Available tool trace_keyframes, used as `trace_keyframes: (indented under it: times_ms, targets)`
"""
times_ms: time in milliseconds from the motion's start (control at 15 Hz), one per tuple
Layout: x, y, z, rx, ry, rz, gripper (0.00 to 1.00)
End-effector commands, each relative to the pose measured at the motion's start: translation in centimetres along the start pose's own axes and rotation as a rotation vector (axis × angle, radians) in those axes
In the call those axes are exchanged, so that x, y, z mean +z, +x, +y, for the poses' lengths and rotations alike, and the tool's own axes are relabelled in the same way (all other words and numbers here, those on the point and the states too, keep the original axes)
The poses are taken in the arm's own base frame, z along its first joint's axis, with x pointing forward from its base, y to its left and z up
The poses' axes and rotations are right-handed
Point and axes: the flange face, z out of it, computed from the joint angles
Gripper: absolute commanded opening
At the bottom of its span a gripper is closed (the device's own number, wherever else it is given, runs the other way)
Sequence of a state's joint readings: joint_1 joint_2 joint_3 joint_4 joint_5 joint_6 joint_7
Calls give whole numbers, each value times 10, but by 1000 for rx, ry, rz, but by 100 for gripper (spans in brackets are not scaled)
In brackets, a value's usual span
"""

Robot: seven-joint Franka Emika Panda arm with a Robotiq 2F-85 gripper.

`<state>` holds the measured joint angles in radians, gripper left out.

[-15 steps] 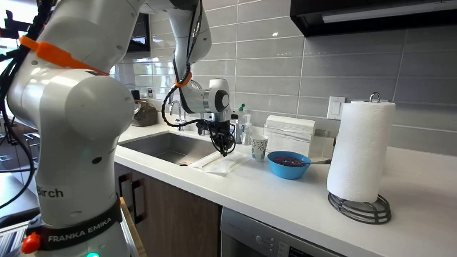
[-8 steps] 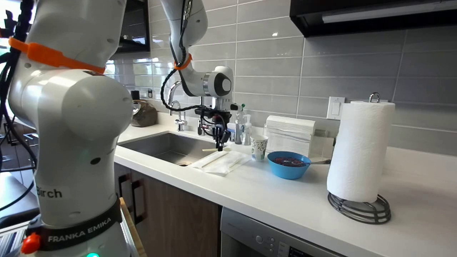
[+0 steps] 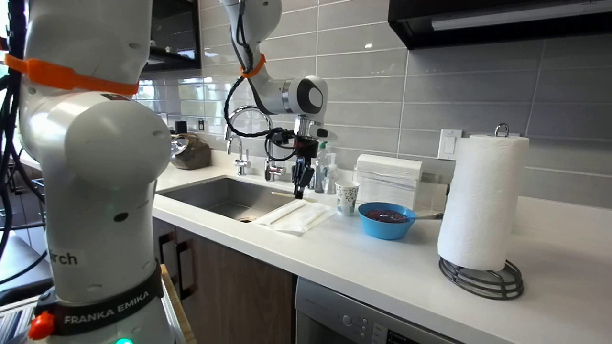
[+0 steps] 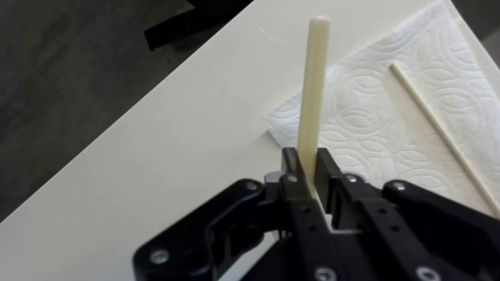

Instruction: Use the white spoon to put the contents from the bowl into the cup on the left then put the spoon in the bowl.

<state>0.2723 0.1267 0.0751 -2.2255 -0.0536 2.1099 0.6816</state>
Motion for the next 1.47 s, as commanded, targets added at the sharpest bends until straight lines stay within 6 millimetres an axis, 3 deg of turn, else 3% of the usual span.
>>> trace_keyframes:
  times_ms: [0,67,133,200,600,800,1067,1400]
  targets:
    - [0,0,3,6,-2,0,15]
    - [0,0,4,8,-3,0,15]
    - [0,-1,3,8,-4,0,4]
    - [2,3,8,-3,-24,-15,4]
    - [-5,60,74,28,-193,120,4]
    - [-2,85,92,-43,-245,126,4]
    - [4,110,93,-181,-297,109,4]
    - [1,146,73,-311,-339,133,4]
